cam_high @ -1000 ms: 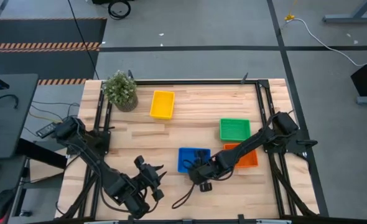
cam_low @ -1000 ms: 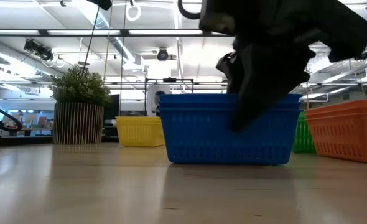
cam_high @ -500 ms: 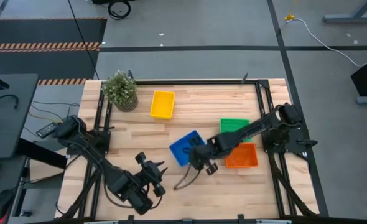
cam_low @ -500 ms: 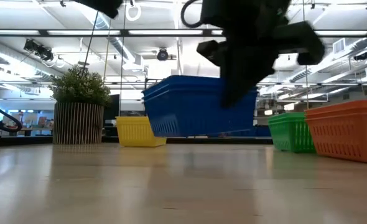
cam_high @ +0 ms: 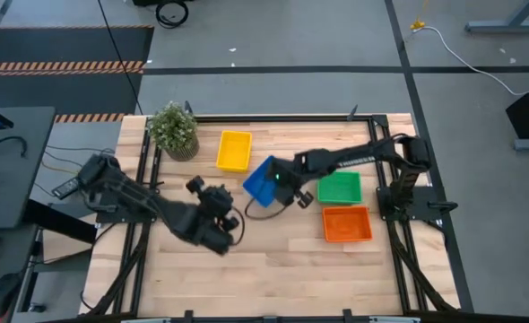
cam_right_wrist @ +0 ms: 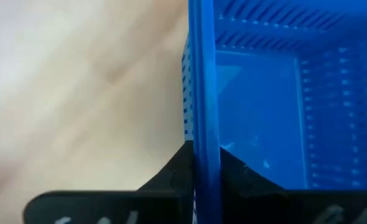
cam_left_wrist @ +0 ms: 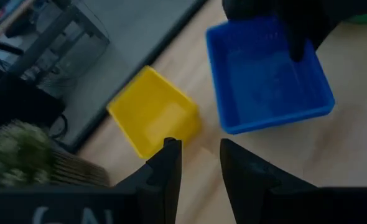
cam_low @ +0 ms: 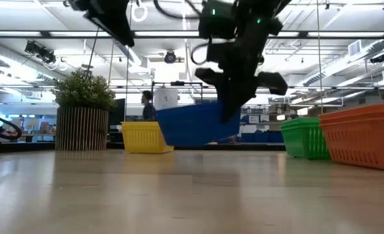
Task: Stack baskets by color
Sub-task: Move the stacked blue bins to the right of the stacked yellow bins
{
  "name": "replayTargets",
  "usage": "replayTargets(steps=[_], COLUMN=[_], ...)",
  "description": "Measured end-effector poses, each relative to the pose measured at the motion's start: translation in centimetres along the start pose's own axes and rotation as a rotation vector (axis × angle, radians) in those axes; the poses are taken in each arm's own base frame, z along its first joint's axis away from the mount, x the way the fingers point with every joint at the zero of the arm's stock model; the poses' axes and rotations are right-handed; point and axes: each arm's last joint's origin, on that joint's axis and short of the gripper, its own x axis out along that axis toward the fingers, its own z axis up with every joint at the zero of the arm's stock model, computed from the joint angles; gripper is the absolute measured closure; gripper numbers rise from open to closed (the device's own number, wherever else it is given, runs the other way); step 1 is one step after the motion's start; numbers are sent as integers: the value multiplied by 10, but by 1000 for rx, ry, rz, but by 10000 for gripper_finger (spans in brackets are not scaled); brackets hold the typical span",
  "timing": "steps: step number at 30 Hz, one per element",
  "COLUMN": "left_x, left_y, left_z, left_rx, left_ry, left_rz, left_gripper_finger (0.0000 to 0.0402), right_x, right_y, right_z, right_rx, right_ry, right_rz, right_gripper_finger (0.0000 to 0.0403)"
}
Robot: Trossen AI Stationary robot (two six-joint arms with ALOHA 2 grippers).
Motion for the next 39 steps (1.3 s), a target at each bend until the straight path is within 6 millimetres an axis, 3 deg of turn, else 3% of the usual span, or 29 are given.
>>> replayTargets(steps=[5,9,16,18,21,26,30,36,39], left_x=[-1,-2,-2,-2,-2,-2,-2,-2,-1], left_y=[30,44,47,47,47,48,49,50,51], left_z=[16,22,24,24,24,23,22,23,23], left_rx=[11,19,43,43,44,58,74,81,83], left_ry=[-44,-60,-81,-91,-97,-92,-86,-95,-104], left_rz=[40,58,80,91,97,100,106,124,138], left_gripper_finger=[285,285,285,285,285,285,285,285,285], right_x=[0,1,0,-7,-23,-38,-24,1,4], right_y=[-17,-24,-30,-30,-26,-16,-5,-3,-12], right_z=[-25,-38,-48,-45,-39,-41,-64,-94,-103], right_rx=[-3,-19,-58,-23,86,324,483,607,648], right_ry=[12,31,159,223,167,-85,-1,25,5], right_rz=[0,-2,-100,-173,-184,1,51,-29,-154], right_gripper_finger=[369,341,257,244,241,259,299,387,393])
